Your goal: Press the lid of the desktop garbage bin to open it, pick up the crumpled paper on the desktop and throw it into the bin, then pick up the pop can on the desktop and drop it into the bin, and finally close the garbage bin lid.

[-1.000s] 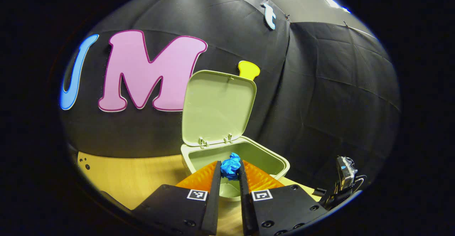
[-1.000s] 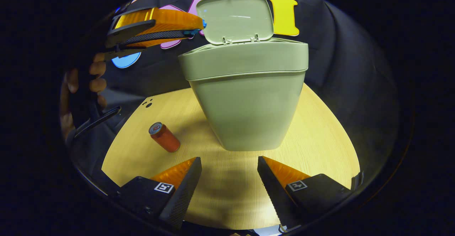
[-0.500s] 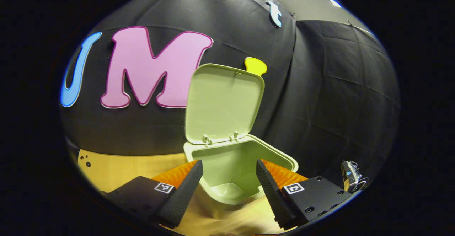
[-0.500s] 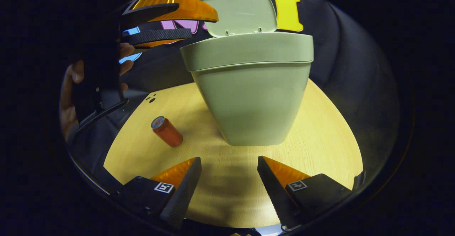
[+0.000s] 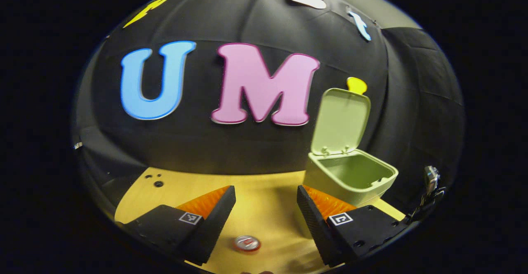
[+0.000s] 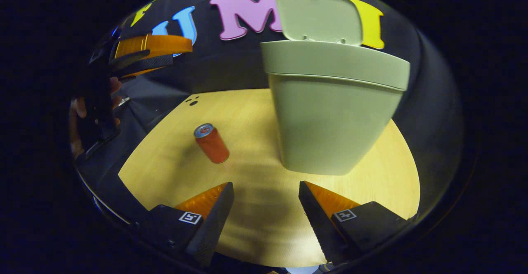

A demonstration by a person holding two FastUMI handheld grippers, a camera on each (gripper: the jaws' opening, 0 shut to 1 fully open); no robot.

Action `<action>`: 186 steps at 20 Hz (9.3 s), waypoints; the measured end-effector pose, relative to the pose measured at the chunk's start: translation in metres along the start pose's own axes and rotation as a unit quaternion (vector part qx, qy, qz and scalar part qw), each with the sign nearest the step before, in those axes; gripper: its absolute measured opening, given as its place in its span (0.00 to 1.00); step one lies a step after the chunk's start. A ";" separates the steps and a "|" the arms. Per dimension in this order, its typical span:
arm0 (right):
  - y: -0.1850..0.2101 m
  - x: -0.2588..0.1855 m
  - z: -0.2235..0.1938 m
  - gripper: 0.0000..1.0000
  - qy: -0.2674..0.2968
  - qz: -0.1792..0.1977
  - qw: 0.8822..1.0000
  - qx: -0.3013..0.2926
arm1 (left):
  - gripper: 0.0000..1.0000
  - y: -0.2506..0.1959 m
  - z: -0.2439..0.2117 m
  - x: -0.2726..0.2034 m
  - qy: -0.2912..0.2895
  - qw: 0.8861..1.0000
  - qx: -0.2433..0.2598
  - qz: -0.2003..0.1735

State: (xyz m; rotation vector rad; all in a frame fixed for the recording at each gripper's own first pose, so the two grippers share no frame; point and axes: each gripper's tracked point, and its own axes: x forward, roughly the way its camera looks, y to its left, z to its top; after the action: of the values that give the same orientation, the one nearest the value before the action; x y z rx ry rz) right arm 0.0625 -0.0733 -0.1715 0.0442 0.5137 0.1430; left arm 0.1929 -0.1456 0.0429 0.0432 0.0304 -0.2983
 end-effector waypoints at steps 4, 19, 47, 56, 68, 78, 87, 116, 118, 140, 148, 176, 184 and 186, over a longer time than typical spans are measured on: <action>0.033 0.016 0.000 1.00 0.007 0.040 0.998 -0.043 | 0.96 0.064 -0.033 -0.053 0.024 0.997 -0.031 0.074; 0.111 0.121 0.008 0.99 0.049 0.082 0.988 -0.123 | 0.96 0.153 -0.146 -0.175 0.115 0.964 -0.089 0.222; 0.163 0.152 0.069 0.82 0.011 0.115 0.982 -0.151 | 0.96 0.158 -0.173 -0.188 0.139 0.948 -0.127 0.256; 0.166 0.063 0.155 0.82 -0.088 0.115 0.983 -0.113 | 0.99 0.153 -0.177 -0.186 0.143 0.967 -0.099 0.188; 0.072 -0.041 0.279 0.82 -0.227 0.021 0.973 -0.034 | 0.96 0.121 -0.184 -0.150 0.156 0.979 -0.077 0.104; -0.060 -0.051 0.305 0.82 -0.250 -0.090 0.964 0.024 | 0.96 0.110 -0.181 -0.132 0.161 0.981 -0.060 0.086; -0.108 -0.021 0.274 0.82 -0.208 -0.129 0.969 0.039 | 0.96 0.114 -0.177 -0.115 0.162 0.980 -0.066 0.099; -0.118 -0.082 0.457 0.94 -0.378 -0.177 0.908 -0.038 | 0.96 0.109 -0.195 -0.127 0.184 0.973 -0.067 0.123; -0.123 -0.071 0.462 0.94 -0.373 -0.179 0.910 -0.038 | 0.96 0.111 -0.197 -0.130 0.185 0.971 -0.071 0.133; -0.113 -0.067 0.404 0.95 -0.333 -0.136 0.933 0.001 | 0.96 0.136 -0.159 -0.092 0.144 0.969 -0.073 0.188; -0.106 -0.078 0.349 0.95 -0.294 -0.167 0.941 0.021 | 0.96 0.123 -0.169 -0.084 0.167 0.978 -0.049 0.116; -0.117 -0.020 0.221 0.98 -0.176 -0.186 0.965 0.064 | 0.96 0.123 -0.181 -0.080 0.188 0.978 -0.042 0.080; -0.116 -0.019 0.223 0.98 -0.200 -0.189 0.961 0.038 | 0.96 0.110 -0.155 -0.082 0.153 0.985 -0.030 0.069; -0.116 -0.022 0.223 0.97 -0.200 -0.191 0.960 0.033 | 0.96 0.106 -0.146 -0.088 0.140 0.988 -0.026 0.065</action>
State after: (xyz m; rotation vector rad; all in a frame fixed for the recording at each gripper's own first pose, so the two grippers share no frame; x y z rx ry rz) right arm 0.1684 -0.1925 0.0245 0.0372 0.1147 -0.2583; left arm 0.1371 -0.0116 -0.0959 0.0355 0.3135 -0.1583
